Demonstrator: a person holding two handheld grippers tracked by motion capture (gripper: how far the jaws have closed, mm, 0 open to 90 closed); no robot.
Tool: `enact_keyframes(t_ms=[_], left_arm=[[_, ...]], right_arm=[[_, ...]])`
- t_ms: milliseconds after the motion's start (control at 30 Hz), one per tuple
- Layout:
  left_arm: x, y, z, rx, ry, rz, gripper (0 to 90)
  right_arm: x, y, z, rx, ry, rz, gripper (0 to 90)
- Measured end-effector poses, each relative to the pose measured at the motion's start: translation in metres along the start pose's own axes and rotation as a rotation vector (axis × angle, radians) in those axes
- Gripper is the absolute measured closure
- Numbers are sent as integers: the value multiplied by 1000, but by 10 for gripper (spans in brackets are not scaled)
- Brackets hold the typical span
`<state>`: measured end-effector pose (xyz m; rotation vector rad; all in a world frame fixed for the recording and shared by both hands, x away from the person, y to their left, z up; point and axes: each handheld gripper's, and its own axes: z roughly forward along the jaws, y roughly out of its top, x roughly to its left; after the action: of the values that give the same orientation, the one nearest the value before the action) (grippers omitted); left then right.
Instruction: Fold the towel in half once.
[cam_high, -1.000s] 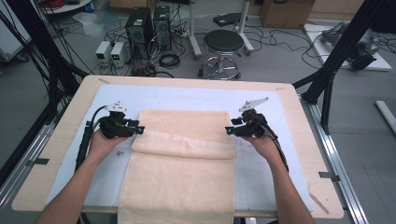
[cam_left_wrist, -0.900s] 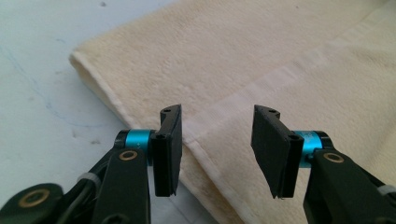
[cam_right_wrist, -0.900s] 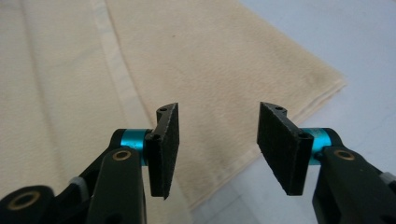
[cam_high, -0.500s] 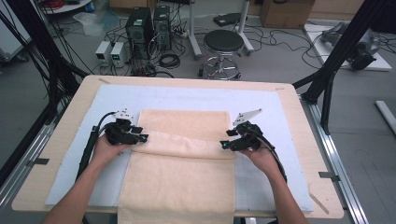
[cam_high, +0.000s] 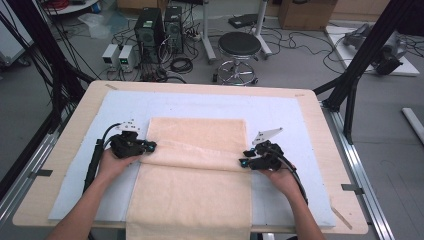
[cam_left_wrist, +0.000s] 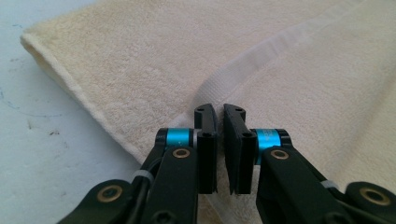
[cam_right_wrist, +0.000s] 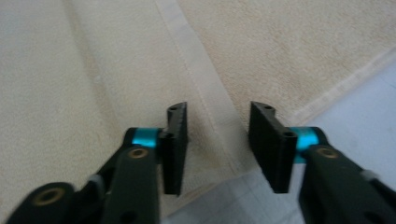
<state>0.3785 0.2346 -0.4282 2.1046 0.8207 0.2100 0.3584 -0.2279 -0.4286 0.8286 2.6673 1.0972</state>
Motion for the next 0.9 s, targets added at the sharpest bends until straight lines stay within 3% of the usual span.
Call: enact_keyframes(t_ms=[167,433,533,700,900], left_arm=[[-6,3,-12,-50,-3,15,841],[-22,4,-41,-134,-10,51,840],[-31,1,-52,-190,-16,70,840],[-48,-11,-73,-231,-9,109,842],[-79,-29,-102,-265,-4,158,849]], right_arm=[[4,3,-1,-3,22,-33,801],[11,8,-24,-91,50,-32,835],[17,9,-36,-125,52,-51,836],[43,9,-58,-174,31,-126,838],[76,3,-78,-208,54,-177,840]])
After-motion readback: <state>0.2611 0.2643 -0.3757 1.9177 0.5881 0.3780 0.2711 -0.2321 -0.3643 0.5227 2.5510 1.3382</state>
